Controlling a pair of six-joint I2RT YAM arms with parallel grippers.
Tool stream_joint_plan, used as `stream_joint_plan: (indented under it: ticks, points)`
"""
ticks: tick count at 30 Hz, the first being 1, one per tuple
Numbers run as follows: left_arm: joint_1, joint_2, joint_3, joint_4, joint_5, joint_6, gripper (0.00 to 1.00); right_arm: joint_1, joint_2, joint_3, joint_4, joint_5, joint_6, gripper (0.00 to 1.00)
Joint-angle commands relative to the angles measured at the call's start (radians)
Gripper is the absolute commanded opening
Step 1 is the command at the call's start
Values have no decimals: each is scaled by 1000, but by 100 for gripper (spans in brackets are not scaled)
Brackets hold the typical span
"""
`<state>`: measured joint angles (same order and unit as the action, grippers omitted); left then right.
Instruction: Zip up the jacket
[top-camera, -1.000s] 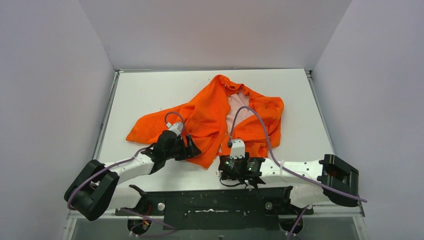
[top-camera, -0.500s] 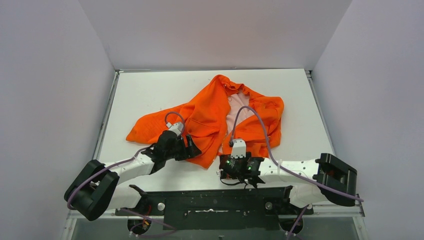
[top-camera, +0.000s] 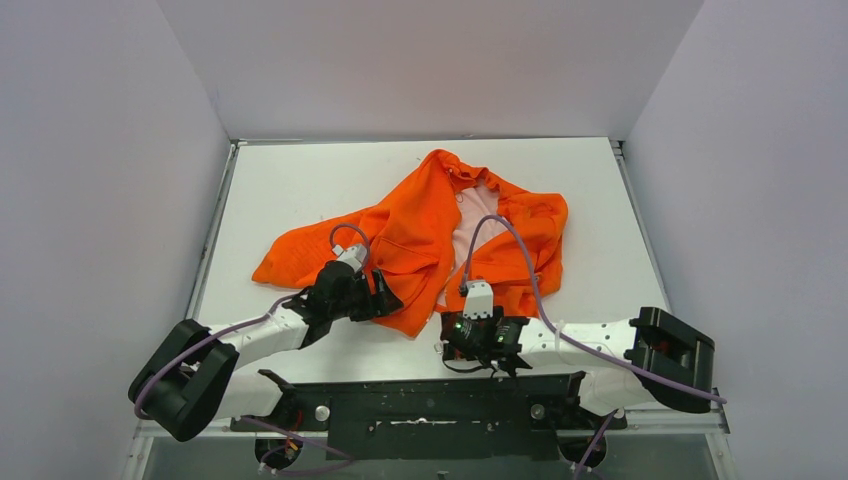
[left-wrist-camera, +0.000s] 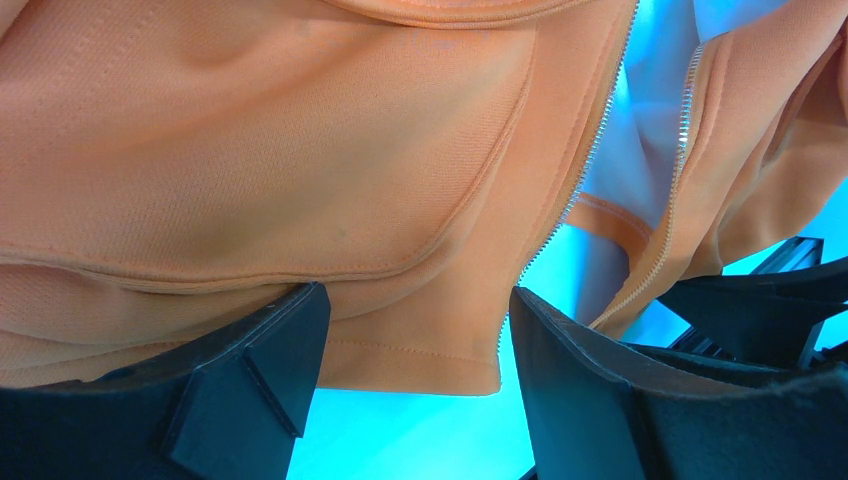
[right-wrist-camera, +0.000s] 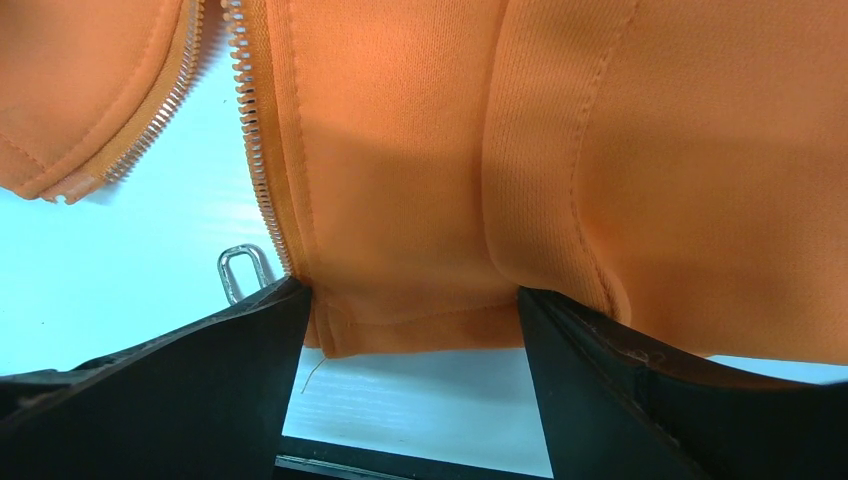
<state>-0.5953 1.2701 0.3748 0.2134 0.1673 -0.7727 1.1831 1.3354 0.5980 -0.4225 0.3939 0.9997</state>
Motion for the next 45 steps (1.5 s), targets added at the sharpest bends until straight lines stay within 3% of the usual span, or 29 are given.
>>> stream_joint_plan:
  ticks: [1,11,19,22,31,45]
  points:
    - [-6,8,19,9,-5,19,66,-7,16,-39,-3,-7,20,77]
    - [-6,19,29,6,-5,23,66,8,74,-29,-49,5,13,71]
    - [-6,20,29,0,-11,29,66,32,128,-11,-69,8,16,60]
    - [-6,19,29,-1,-11,27,66,32,122,-9,-63,4,18,49]
    - [-6,-3,42,3,22,13,66,23,41,-14,-14,8,8,0]
    - [-34,-99,58,16,144,17,70,-157,-304,-186,252,-121,-107,0]
